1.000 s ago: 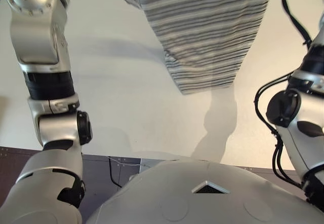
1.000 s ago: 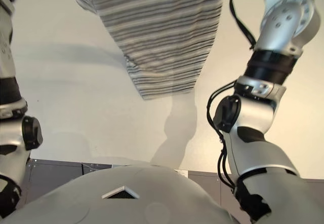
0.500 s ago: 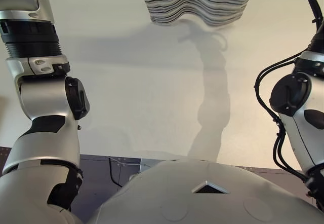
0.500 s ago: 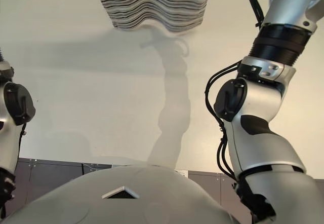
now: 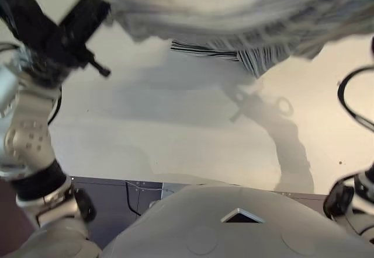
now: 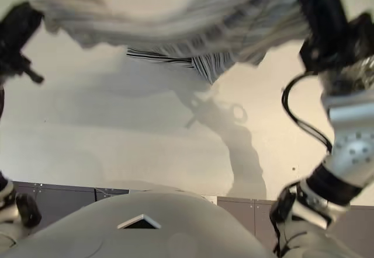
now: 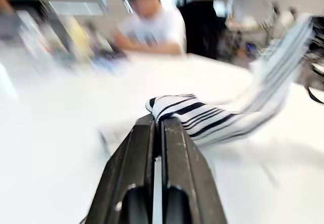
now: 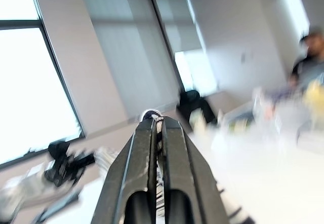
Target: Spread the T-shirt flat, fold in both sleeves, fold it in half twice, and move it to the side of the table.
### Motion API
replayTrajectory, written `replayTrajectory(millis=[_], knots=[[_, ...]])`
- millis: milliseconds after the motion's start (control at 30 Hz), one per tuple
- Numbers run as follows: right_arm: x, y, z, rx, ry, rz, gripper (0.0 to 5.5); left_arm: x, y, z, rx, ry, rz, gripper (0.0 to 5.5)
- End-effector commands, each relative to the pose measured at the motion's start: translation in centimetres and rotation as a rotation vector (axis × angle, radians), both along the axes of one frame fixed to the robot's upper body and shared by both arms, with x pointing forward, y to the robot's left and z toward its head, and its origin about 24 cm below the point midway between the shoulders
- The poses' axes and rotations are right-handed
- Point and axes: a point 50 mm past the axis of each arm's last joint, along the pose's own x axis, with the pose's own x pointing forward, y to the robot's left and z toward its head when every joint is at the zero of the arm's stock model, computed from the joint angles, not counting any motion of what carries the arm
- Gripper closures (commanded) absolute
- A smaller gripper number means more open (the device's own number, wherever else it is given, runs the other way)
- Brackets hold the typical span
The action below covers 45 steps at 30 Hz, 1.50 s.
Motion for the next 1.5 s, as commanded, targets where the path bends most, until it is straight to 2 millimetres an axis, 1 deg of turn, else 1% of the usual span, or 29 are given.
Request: replayTrajectory(millis=[33, 67, 100, 167, 233, 300, 367, 433, 467, 500, 533, 600, 633, 667, 700, 733, 767, 800, 867, 900, 1000, 1067, 1133, 1200, 1267, 1333, 1400, 1433, 1500], knots=[[-7.8, 0.6, -7.0, -0.446, 0.425, 0.267, 5.40, -8.0, 0.6, -5.8, 0.408, 0.335, -0.194, 5.39], [-8.2, 0.6, -8.7, -0.565, 0.425, 0.254, 5.40, -7.8, 1.0, -7.6, 0.513, 0.324, -0.126, 5.39], [-8.1, 0.6, -9.7, -0.655, 0.395, 0.220, 5.17, -7.6, 1.2, -8.8, 0.579, 0.307, -0.059, 5.15], [-7.4, 0.4, -10.1, -0.719, 0.330, 0.155, 4.90, -7.7, 0.6, -9.9, 0.657, 0.227, -0.033, 4.91], [-7.9, -0.1, -10.0, -0.733, 0.323, 0.197, 4.54, -8.7, 0.1, -10.0, 0.697, 0.163, -0.060, 4.60], [-9.1, -0.8, -9.3, -0.680, 0.353, 0.286, 4.17, -9.6, 0.2, -9.7, 0.735, 0.110, -0.084, 4.28], [-10.2, -1.2, -8.4, -0.596, 0.387, 0.376, 3.82, -9.7, 0.7, -9.2, 0.776, 0.047, -0.095, 3.99], [-11.1, -1.9, -8.1, -0.567, 0.430, 0.429, 3.39, -9.8, 1.2, -9.1, 0.805, 0.001, -0.084, 3.60], [-11.6, -2.1, -8.0, -0.548, 0.452, 0.441, 3.10, -10.1, 1.6, -9.1, 0.784, 0.032, -0.053, 3.35], [-11.8, -2.3, -7.7, -0.524, 0.466, 0.433, 3.04, -10.4, 2.0, -9.1, 0.739, 0.095, -0.006, 3.32], [-11.4, -2.7, -7.5, -0.502, 0.463, 0.383, 2.82, -11.3, 2.7, -9.1, 0.634, 0.248, 0.029, 3.11], [-8.8, -3.9, -6.9, -0.441, 0.421, 0.238, 2.64, -12.3, 3.9, -8.4, 0.413, 0.464, 0.031, 3.08], [-7.1, -4.6, -6.6, -0.414, 0.384, 0.149, 2.64, -11.1, 5.1, -7.9, 0.347, 0.480, 0.072, 3.08], [-4.9, -5.3, -6.3, -0.391, 0.347, 0.054, 2.64, -8.8, 6.5, -6.9, 0.280, 0.434, 0.150, 3.08], [-2.9, -5.2, -6.3, -0.402, 0.314, 0.003, 2.64, -5.9, 7.1, -5.7, 0.198, 0.352, 0.218, 3.08], [-1.2, -4.4, -6.7, -0.441, 0.292, 0.004, 2.64, -3.2, 6.7, -4.4, 0.128, 0.260, 0.244, 3.08], [0.0, -3.4, -7.3, -0.492, 0.278, 0.030, 2.64, -0.9, 5.8, -3.4, 0.067, 0.191, 0.253, 3.08], [1.1, -2.2, -8.3, -0.568, 0.262, 0.075, 2.64, 1.0, 4.1, -3.0, 0.039, 0.128, 0.237, 3.08], [3.6, -0.4, -9.7, -0.666, 0.215, 0.110, 2.64, 3.6, 1.0, -4.2, 0.106, 0.109, 0.214, 3.08], [5.2, 0.4, -10.1, -0.697, 0.178, 0.116, 2.64, 4.6, -0.3, -5.4, 0.163, 0.116, 0.188, 3.08], [9.1, 2.0, -9.8, -0.711, 0.089, 0.092, 2.64, 5.4, -3.1, -8.6, 0.284, 0.147, 0.006, 3.08], [10.1, 2.9, -9.8, -0.718, 0.053, 0.127, 2.64, 4.7, -3.9, -10.0, 0.337, 0.174, -0.127, 3.08], [9.4, 3.8, -11.3, -0.798, 0.031, 0.221, 2.64, 3.7, -3.9, -12.2, 0.463, 0.205, -0.262, 3.08], [9.1, 4.0, -13.5, -0.940, 0.014, 0.255, 2.64, 3.2, -3.2, -14.0, 0.578, 0.221, -0.329, 3.08], [10.8, 3.5, -15.2, -1.076, 0.025, 0.122, 2.64, 4.2, -2.4, -15.1, 0.649, 0.217, -0.311, 3.08], [14.8, 3.3, -15.4, -1.147, 0.047, -0.144, 2.64, 7.4, -2.3, -14.2, 0.499, 0.232, -0.132, 3.08], [17.6, 4.2, -14.1, -1.057, 0.057, -0.340, 2.64, 10.5, -2.3, -12.6, 0.397, 0.174, 0.031, 3.08], [18.2, 4.8, -13.4, -0.969, 0.056, -0.382, 2.64, 11.5, -2.4, -12.0, 0.394, 0.135, 0.082, 3.08], [18.1, 5.7, -11.3, -0.787, 0.003, -0.399, 2.64, 12.4, -2.5, -10.7, 0.413, 0.040, 0.154, 3.08]])
